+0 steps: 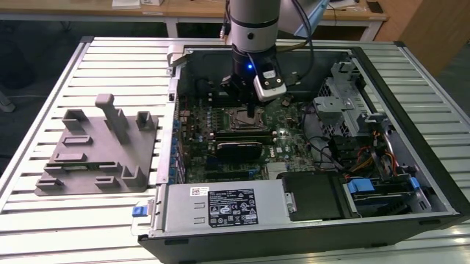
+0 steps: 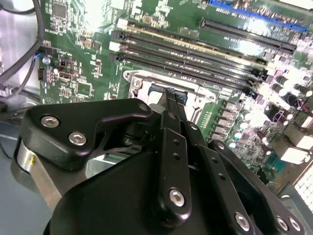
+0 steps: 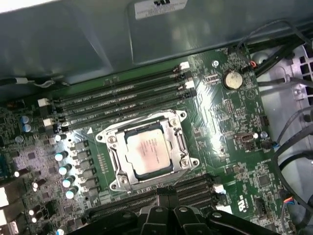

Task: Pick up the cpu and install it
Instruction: 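Install the second cpu locking lever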

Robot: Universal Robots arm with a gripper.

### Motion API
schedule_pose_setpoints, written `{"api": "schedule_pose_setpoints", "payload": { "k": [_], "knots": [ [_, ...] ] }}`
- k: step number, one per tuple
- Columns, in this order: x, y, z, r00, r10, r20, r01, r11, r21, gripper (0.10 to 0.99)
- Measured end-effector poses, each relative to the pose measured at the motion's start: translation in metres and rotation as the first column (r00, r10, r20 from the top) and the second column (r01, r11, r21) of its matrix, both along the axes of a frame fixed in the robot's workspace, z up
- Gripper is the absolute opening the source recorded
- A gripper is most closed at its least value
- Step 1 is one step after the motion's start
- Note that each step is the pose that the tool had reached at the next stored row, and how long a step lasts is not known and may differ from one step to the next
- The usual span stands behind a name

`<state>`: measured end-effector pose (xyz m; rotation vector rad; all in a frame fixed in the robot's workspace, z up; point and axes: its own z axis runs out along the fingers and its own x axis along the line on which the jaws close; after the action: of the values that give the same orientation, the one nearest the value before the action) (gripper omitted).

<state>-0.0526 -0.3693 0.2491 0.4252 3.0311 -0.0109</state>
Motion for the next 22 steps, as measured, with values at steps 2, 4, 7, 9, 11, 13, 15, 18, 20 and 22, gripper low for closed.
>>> {"api": "schedule_pose_setpoints", "payload": {
  "k": [2, 4, 7, 9, 11, 13, 15, 18, 20, 22],
  "knots": [
    [0.0000, -0.0030, -0.0001, 1.0000, 0.000, 0.0001, 0.000, 1.0000, 0.001, 0.106],
    [0.0000, -0.0051, -0.0004, 1.0000, 0.001, 0.0000, -0.001, 1.0000, 0.005, 0.106],
    [-0.0003, -0.0065, -0.0018, 1.0000, 0.008, -0.0002, -0.008, 0.9999, 0.012, 0.106],
    [-0.0007, -0.0067, -0.0030, 0.9999, 0.017, -0.0004, -0.017, 0.9997, 0.018, 0.106],
    [-0.0018, -0.0069, -0.0042, 0.9996, 0.027, -0.0005, -0.027, 0.9993, 0.025, 0.106],
    [-0.0036, -0.0070, -0.0055, 0.9993, 0.038, -0.0003, -0.038, 0.9988, 0.031, 0.106],
    [-0.0059, -0.0073, -0.0069, 0.9989, 0.047, -0.0001, -0.047, 0.9983, 0.035, 0.106],
    [-0.0083, -0.0090, -0.0085, 0.9982, 0.060, 0.0000, -0.060, 0.9975, 0.037, 0.106],
    [-0.0090, -0.0113, -0.0094, 0.9979, 0.065, 0.0000, -0.065, 0.9972, 0.037, 0.106],
    [-0.0095, -0.0135, -0.0103, 0.9975, 0.070, 0.0001, -0.070, 0.9969, 0.037, 0.106]
  ]
}}
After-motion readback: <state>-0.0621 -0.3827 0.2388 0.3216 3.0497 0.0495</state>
